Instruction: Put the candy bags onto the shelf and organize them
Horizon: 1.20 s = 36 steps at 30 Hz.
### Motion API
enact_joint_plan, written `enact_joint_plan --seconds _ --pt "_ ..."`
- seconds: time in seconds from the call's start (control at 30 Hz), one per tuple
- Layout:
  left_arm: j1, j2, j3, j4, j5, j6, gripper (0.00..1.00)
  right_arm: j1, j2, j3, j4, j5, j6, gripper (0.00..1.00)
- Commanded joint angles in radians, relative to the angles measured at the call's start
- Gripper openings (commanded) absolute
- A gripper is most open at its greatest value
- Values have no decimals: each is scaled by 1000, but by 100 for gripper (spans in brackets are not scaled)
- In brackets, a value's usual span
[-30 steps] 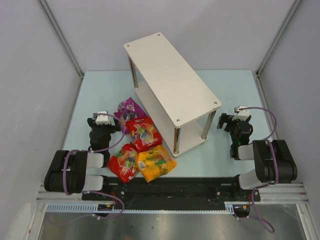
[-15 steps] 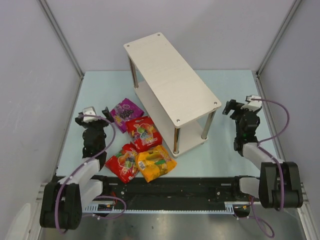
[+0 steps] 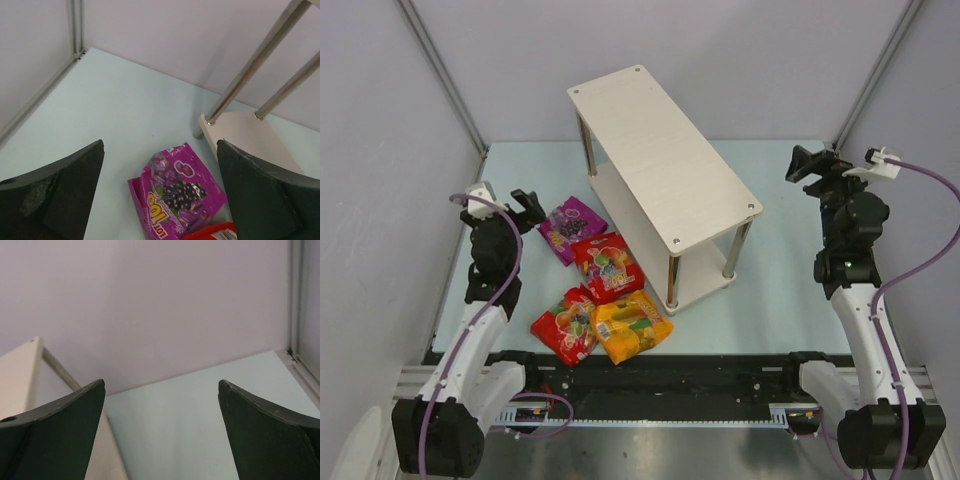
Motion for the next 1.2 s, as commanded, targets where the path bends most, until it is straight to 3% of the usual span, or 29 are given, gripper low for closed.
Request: enact_joint_plan --seconds 0.0,0.13,0.23,0.37,0.6,0.77,0.97,1.17 --pt "-5 8 84 -171 104 -80 100 0 -15 129 -145 -203 11 100" --pt "-4 48 115 -273 81 -124 100 -26 -29 170 -143 -263 106 100" --pt "-4 70 115 -305 115 -120 100 -11 34 260 -262 -292 78 100" --pt "-4 70 89 -304 173 -129 100 107 146 438 -442 -219 -3 100" --pt "-27 117 97 -317 339 -77 100 348 181 593 -548 -64 -147 100" --pt "-66 181 201 -530 348 -72 99 483 167 617 -579 10 -195 100" --pt "-82 154 183 -615 409 -120 93 586 144 618 -600 117 -236 100" --pt "-120 126 163 -653 411 -157 89 612 144 618 -631 157 -253 99"
